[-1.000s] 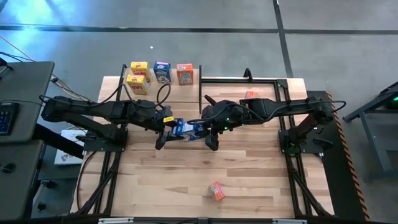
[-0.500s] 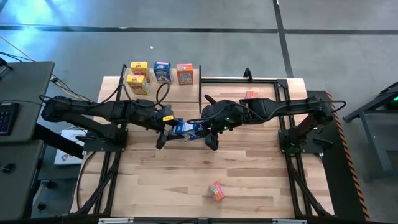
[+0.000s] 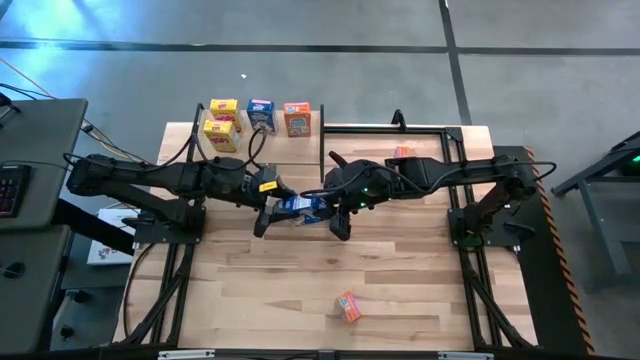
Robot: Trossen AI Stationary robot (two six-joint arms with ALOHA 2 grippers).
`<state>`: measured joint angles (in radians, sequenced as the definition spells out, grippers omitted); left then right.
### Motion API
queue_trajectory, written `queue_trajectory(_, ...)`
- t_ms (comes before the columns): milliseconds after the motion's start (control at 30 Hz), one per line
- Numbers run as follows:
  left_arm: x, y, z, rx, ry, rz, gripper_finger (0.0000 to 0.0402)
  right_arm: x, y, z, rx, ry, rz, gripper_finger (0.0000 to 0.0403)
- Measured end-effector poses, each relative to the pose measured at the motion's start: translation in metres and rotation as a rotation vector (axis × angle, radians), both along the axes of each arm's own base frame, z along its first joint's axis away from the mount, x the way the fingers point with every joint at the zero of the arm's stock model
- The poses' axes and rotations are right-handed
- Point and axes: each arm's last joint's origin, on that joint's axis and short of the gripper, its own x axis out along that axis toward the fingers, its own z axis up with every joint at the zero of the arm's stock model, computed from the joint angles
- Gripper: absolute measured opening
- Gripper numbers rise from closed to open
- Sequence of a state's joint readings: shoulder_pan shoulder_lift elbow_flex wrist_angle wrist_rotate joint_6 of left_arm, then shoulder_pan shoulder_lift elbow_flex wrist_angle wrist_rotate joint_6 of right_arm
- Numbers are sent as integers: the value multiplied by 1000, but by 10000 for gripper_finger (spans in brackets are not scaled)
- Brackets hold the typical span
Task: Stack cereal on shelf
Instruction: Put the right blue cereal box on the shelf aligned with the other blue cereal box
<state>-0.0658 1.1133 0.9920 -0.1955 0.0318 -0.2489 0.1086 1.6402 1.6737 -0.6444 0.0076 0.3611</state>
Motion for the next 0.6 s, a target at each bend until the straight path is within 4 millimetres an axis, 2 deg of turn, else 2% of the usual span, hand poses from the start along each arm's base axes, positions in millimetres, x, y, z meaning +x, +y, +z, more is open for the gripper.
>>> queue_trajectory(200,4,0,-4,1,15,-1,213,0,0,-1,0,3,1,122)
queue_trajectory(600,10,-1,-8,37,26,-26,179,-1,0,-3,-5,27,3,122)
